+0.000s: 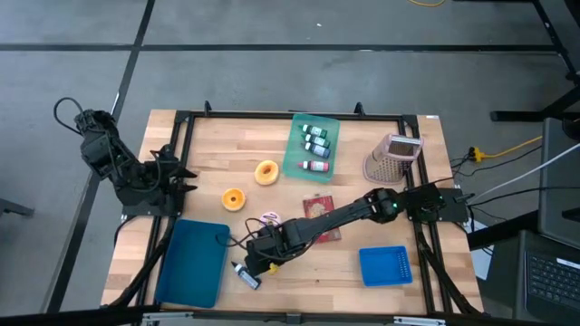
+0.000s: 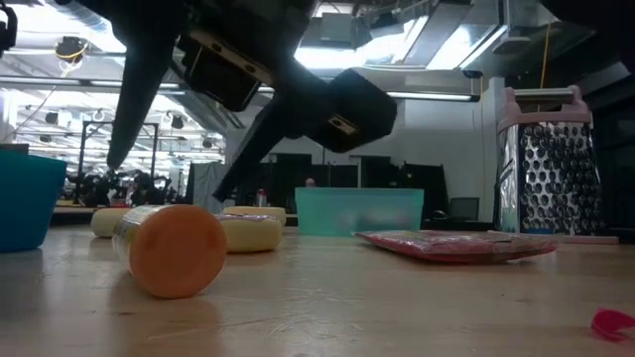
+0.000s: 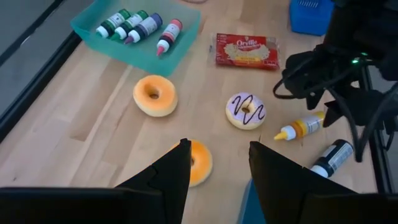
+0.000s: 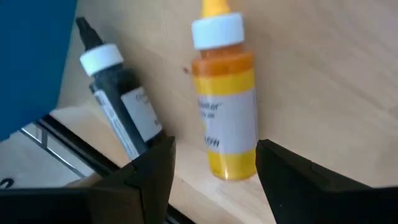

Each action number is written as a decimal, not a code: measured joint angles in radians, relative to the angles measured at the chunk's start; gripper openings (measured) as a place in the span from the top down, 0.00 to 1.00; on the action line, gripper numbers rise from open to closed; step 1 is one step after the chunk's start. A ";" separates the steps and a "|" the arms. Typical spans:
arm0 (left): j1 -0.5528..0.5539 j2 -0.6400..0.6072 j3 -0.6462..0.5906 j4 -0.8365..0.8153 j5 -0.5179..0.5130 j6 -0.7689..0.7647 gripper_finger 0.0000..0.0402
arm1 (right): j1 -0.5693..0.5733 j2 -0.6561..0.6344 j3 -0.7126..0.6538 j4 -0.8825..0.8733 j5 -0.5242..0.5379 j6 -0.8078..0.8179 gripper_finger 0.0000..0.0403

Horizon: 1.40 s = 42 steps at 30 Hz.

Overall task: Pick & Place Food Item
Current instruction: Put the yellow food coloring into the green bin

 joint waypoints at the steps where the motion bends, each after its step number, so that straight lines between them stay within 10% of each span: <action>1: 0.000 -0.002 0.000 0.000 0.000 0.002 0.61 | -0.002 0.002 0.000 0.002 0.002 0.000 0.46; 13: 0.000 -0.006 0.000 0.000 0.018 0.002 0.61 | -0.008 0.111 0.007 0.084 -0.113 0.007 0.48; 25: 0.000 -0.007 0.000 0.000 -0.027 0.000 0.61 | -0.038 0.115 0.041 0.087 -0.079 0.024 0.78; 42: 0.000 -0.007 0.000 0.005 -0.122 -0.016 0.61 | -0.125 -0.192 0.049 0.044 0.339 -0.051 0.79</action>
